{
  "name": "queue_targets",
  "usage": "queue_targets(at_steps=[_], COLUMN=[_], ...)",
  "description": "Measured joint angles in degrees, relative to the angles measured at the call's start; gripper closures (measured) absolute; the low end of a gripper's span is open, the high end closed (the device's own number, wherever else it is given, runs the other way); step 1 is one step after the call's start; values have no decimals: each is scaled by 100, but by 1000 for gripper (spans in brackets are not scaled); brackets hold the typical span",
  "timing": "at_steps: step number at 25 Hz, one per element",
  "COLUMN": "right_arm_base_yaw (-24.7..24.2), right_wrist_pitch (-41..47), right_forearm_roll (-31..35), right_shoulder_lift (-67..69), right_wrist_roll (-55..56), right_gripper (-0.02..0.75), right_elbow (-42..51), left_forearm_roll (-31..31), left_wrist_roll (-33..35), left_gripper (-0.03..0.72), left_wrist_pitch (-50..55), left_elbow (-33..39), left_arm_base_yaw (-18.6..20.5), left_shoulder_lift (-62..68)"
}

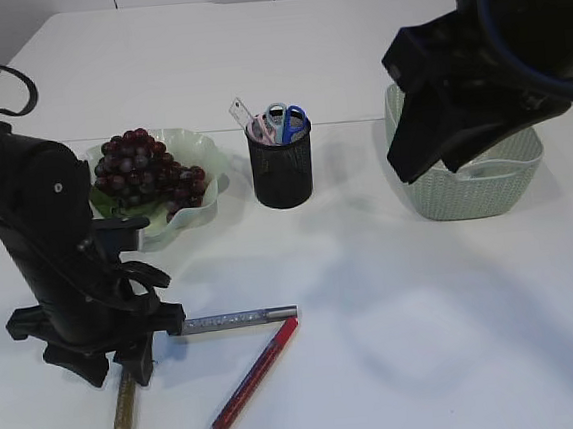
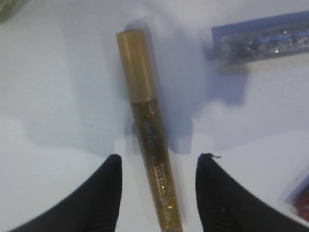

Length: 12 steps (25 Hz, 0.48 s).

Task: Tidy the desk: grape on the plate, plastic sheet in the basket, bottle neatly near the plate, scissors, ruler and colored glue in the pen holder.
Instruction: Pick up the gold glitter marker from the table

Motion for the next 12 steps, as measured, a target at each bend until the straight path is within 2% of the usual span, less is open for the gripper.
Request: queue_targets(at_steps=[12], right_arm_base_yaw=[0], right_wrist_pitch=[0], right_forearm_roll=[0], right_shoulder_lift=[0], right_wrist_roll=[0], right_gripper=[388], right_elbow=[0], left_forearm_roll=[-33], left_wrist_roll=[87], left_gripper=[345], left_wrist_pitch=[-87], left_elbow=[0], left_arm_base_yaw=[0], left_shoulder_lift=[44])
